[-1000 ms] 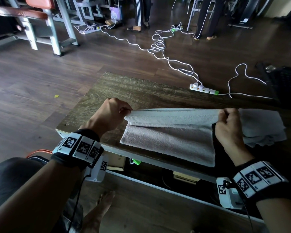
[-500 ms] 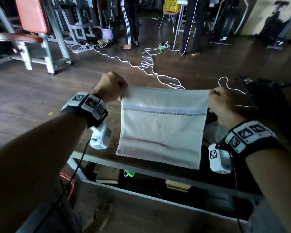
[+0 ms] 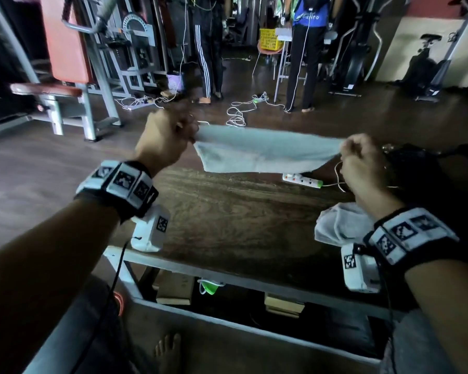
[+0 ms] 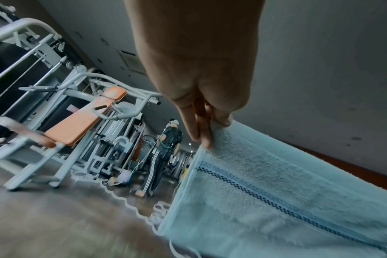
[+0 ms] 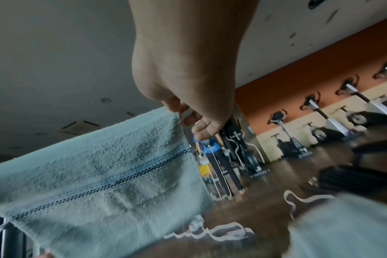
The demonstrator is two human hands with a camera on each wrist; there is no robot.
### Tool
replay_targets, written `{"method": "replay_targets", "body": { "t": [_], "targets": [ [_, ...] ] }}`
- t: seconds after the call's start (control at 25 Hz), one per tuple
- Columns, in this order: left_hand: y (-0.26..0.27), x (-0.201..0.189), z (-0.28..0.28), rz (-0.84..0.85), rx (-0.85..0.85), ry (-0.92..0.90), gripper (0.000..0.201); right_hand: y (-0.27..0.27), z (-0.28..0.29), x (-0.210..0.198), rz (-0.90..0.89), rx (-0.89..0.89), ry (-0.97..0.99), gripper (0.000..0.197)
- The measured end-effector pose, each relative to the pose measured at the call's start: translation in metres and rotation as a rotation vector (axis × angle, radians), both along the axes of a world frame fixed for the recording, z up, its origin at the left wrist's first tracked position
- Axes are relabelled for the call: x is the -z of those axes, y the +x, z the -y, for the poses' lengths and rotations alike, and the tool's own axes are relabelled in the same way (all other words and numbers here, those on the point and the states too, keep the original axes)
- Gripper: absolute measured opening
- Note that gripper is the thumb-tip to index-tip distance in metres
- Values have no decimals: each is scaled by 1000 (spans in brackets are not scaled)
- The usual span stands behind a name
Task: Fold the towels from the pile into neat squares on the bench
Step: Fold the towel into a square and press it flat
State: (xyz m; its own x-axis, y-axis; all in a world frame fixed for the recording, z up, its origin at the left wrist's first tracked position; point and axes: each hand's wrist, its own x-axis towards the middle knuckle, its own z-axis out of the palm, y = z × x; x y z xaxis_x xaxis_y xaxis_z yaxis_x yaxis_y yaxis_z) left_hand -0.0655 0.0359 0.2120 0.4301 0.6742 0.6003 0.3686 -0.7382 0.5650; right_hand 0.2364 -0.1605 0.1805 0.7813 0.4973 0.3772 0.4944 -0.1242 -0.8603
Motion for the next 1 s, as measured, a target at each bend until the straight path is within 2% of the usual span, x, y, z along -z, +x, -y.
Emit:
{"method": "replay_targets", "body": {
  "t": [0.12, 0.2, 0.28, 0.32, 0.44, 0.6, 0.84, 0.92, 1.0],
  "targets": [
    [-32, 78, 30, -205, 49, -77, 17, -28, 43, 75, -80, -28, -209, 11],
    [-51, 128, 53, -391, 77, -221, 15, -49, 70, 117, -114, -33, -417, 17],
    [-63, 160, 75, -469, 107, -429, 7, -72, 93, 139, -135, -59, -558, 25],
    [-66, 168, 84, -508, 124, -479, 7, -80, 101, 142, -137, -69, -586, 26],
    [-73, 174, 103, -613, 174, -415, 18, -85, 120, 139, -136, -88, -614, 28],
    [-83, 165, 108, -616, 188, -445, 20, -81, 131, 129, -120, -95, -589, 26],
    [-70, 162, 91, -491, 170, -459, 12, -71, 114, 127, -87, -73, -523, 17],
    [-57, 166, 78, -441, 145, -489, 15, -60, 100, 135, -85, -34, -519, 17],
    [-42, 170, 64, -461, 114, -434, 18, -47, 86, 149, -91, -11, -555, 19]
  ]
}}
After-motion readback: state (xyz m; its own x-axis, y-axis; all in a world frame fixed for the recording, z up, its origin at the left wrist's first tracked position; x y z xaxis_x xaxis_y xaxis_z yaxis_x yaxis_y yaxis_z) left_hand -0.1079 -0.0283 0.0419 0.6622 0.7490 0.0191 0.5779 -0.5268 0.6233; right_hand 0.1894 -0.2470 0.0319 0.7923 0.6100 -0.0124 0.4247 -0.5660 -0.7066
